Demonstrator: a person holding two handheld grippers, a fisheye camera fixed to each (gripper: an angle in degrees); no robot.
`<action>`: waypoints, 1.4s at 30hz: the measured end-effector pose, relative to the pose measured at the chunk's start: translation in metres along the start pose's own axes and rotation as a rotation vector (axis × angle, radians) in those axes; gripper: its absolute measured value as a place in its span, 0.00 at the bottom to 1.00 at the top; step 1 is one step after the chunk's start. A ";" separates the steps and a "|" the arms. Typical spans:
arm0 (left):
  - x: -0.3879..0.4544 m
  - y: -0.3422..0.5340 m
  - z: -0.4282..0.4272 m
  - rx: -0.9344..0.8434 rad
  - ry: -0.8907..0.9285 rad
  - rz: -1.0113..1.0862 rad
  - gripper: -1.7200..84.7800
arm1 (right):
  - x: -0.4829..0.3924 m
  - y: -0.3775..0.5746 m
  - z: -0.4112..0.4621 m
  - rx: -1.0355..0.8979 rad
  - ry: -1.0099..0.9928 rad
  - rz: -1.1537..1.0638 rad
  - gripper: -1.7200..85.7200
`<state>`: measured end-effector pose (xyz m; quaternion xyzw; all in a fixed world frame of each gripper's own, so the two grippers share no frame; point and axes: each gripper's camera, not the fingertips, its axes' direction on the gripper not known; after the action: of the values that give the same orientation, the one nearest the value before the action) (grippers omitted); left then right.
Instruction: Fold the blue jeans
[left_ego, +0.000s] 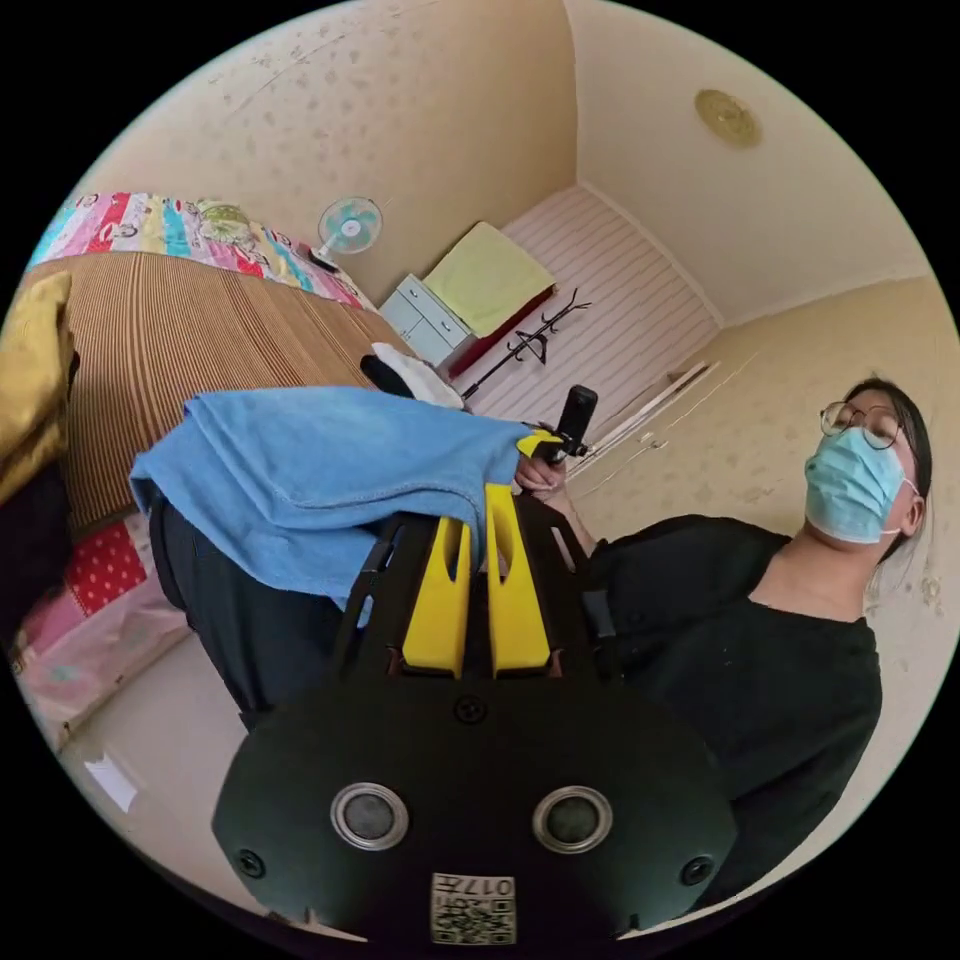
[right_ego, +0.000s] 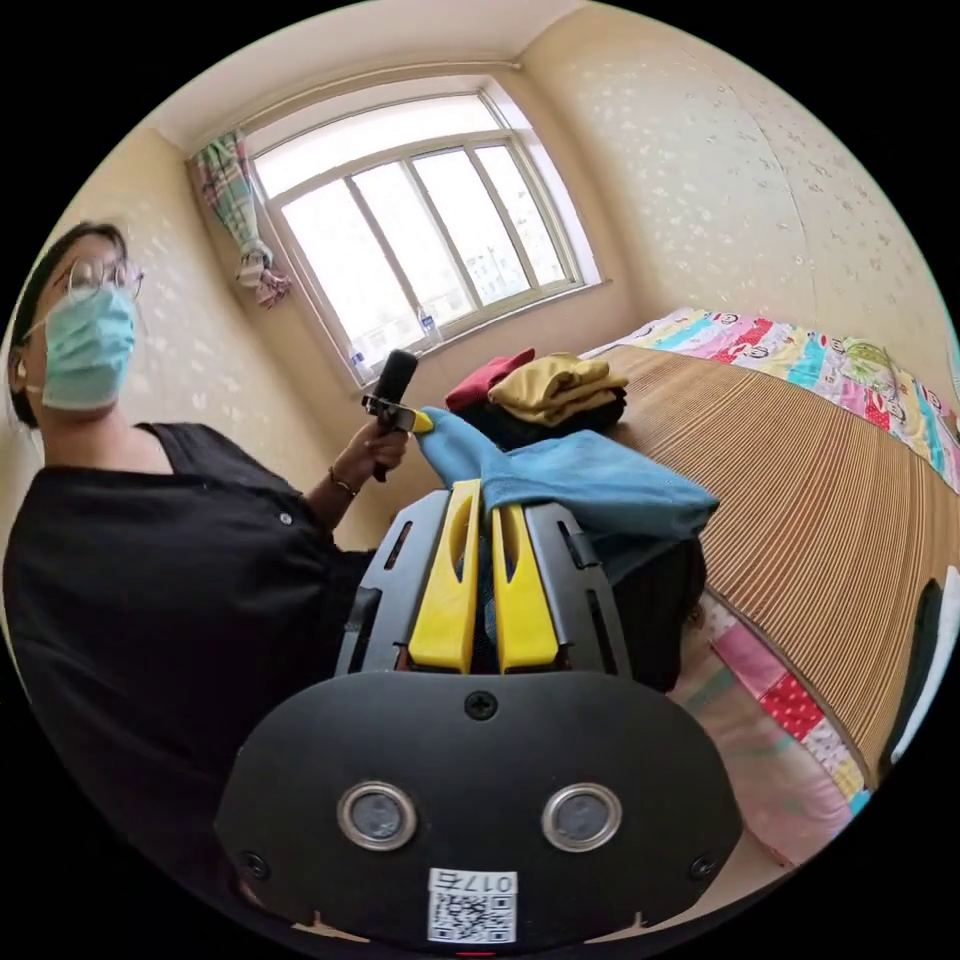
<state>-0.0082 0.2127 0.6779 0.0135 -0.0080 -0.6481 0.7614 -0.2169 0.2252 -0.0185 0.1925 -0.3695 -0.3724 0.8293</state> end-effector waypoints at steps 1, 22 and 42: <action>-0.022 0.021 0.014 -0.105 0.017 -0.089 0.03 | 0.000 0.013 0.010 -0.036 -0.015 0.012 0.04; -0.140 -0.061 -0.112 0.362 -0.250 -0.245 0.31 | 0.207 0.000 0.061 0.086 0.097 0.556 0.29; 0.066 0.010 -0.148 0.496 -0.486 -0.052 0.11 | -0.019 -0.021 0.043 0.144 0.201 0.022 0.08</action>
<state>0.0166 0.1503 0.5301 0.0436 -0.3456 -0.6299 0.6941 -0.2680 0.2242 -0.0112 0.2838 -0.3125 -0.3148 0.8501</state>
